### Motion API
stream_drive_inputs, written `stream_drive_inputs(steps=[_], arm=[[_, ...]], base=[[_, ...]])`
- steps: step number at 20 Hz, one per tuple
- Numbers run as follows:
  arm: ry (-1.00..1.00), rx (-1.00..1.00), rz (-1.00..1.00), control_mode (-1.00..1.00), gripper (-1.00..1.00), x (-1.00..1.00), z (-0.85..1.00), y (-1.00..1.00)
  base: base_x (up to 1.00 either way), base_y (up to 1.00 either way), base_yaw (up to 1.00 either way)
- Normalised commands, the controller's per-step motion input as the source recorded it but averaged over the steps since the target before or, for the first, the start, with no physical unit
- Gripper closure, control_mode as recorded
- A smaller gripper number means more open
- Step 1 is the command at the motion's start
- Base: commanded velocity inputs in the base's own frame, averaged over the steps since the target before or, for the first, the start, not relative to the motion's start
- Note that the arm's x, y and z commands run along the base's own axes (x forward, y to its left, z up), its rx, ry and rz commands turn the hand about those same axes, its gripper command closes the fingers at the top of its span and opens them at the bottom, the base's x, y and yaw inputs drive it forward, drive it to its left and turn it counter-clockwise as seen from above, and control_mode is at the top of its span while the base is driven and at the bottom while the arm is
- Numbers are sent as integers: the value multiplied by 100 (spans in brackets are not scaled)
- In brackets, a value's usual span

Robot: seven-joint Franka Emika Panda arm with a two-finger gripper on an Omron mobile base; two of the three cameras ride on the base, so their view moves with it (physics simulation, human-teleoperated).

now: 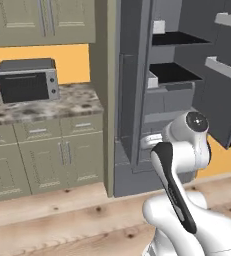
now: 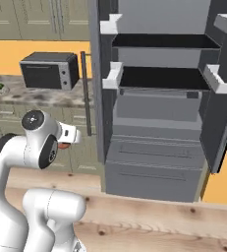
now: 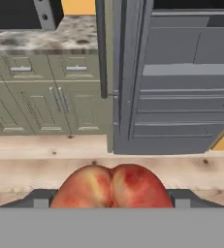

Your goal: Open the fridge, remove the peach, avocado, and fish, and place them on any counter.

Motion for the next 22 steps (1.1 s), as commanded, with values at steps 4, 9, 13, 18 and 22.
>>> stream_drive_inputs(steps=[4, 9, 13, 18, 22], arm=[[0, 0, 0, 100, 100, 0, 0, 0], [0, 0, 0, 100, 100, 0, 0, 0], [0, 0, 0, 100, 100, 0, 0, 0], [0, 0, 0, 100, 100, 0, 0, 0], [0, 0, 0, 100, 100, 0, 0, 0]], base=[[9, 100, -3], [33, 100, -11], [49, 100, -11], [66, 100, -1], [99, 100, 12]])
